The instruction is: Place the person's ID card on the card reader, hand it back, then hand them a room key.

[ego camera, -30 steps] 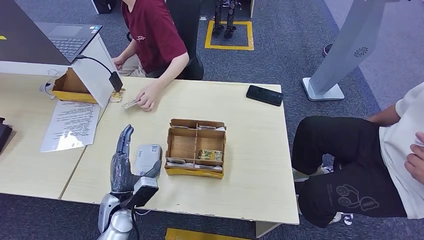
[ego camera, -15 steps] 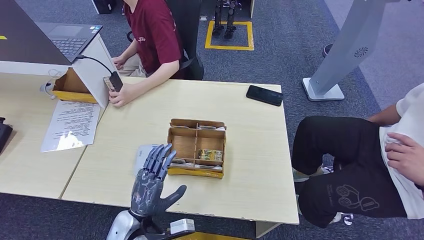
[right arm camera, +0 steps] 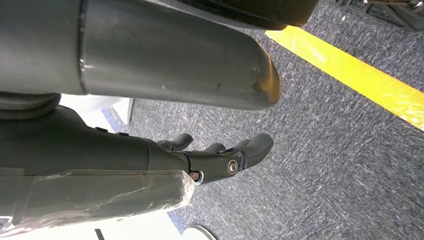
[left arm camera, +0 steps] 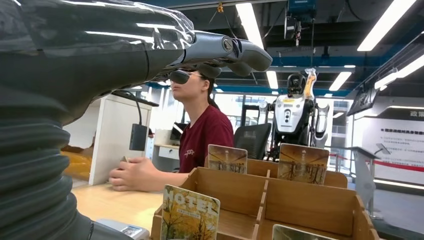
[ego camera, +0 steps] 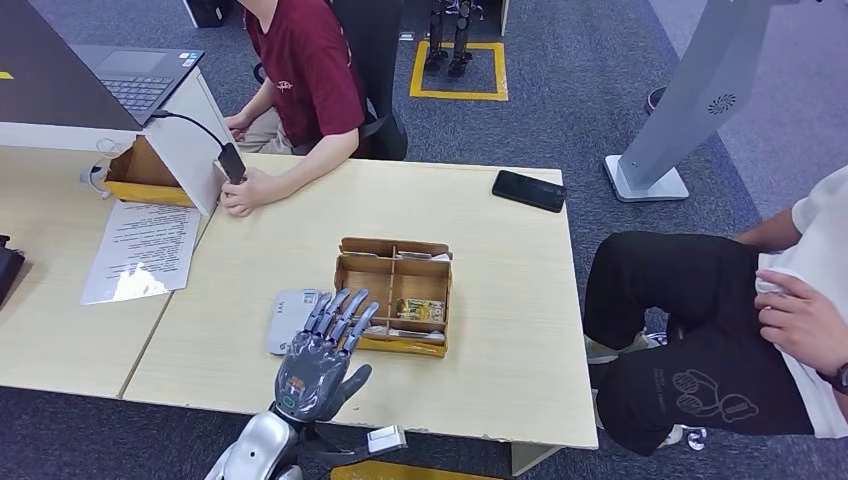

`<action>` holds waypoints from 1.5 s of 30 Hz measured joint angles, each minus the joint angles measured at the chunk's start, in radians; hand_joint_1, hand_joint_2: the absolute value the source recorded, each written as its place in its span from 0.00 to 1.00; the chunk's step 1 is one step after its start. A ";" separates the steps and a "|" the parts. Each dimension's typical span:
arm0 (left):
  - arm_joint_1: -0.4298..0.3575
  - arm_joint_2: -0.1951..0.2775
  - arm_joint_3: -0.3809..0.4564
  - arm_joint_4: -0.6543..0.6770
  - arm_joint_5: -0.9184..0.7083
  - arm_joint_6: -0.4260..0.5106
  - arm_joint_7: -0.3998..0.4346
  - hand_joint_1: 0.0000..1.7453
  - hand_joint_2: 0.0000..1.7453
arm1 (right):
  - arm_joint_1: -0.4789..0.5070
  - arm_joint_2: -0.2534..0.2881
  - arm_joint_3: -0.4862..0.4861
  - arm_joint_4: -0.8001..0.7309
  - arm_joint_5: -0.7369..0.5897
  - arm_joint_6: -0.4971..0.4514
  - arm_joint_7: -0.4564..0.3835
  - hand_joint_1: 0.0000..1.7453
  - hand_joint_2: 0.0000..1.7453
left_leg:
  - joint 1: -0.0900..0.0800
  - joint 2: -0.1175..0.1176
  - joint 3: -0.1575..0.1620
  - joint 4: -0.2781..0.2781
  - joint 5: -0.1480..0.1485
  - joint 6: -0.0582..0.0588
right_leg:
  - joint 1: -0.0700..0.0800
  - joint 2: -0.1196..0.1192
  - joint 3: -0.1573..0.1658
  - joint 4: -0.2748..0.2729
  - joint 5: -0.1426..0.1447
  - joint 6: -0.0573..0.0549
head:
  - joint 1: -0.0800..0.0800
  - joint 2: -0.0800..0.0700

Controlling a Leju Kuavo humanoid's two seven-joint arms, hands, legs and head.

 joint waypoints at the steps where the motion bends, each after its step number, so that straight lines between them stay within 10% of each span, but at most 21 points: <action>1: -0.002 0.000 0.000 0.005 0.001 0.000 -0.002 0.00 1.00 | 0.000 0.001 -0.002 0.000 0.002 0.000 0.000 0.00 0.00 | 0.000 0.000 0.000 0.000 0.000 0.000 | 0.000 0.000 0.000 0.000 0.000 0.000 | 0.000 0.000; 45: -0.073 -0.032 0.162 0.148 0.024 0.001 -0.004 0.00 1.00 | -0.001 0.010 -0.030 0.000 0.037 -0.003 -0.008 0.00 0.00 | 0.000 0.000 0.000 0.000 0.000 0.000 | 0.000 0.000 0.000 0.000 0.000 0.000 | 0.000 0.000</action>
